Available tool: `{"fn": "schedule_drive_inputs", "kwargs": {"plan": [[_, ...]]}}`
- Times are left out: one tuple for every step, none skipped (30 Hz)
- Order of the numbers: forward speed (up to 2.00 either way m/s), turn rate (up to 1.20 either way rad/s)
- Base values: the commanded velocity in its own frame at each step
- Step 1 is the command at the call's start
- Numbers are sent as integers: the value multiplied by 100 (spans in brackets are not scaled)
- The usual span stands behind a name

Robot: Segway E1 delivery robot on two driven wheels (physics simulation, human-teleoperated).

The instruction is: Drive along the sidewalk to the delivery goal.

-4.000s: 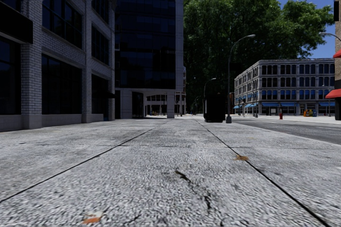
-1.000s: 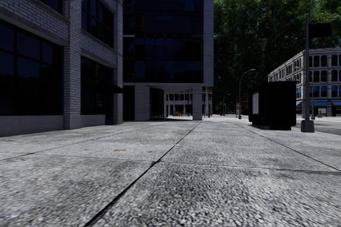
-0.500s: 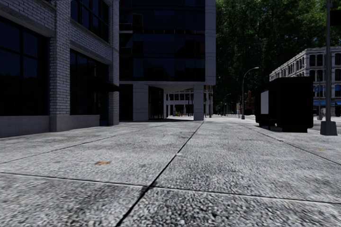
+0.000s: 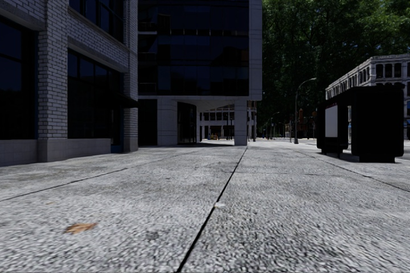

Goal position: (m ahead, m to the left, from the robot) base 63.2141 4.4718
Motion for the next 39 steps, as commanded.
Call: {"fn": "schedule_drive_inputs", "kwargs": {"plan": [[200,0],[200,0],[200,0],[200,0],[200,0],[200,0],[200,0],[200,0],[200,0],[200,0],[200,0],[200,0],[200,0],[200,0],[200,0],[200,0],[200,0],[200,0],[200,0],[200,0],[200,0],[200,0],[200,0],[200,0],[200,0],[200,0],[200,0],[200,0],[200,0],[200,0],[200,0],[200,0],[200,0],[200,0],[200,0],[200,0],[200,0],[200,0],[200,0]]}}
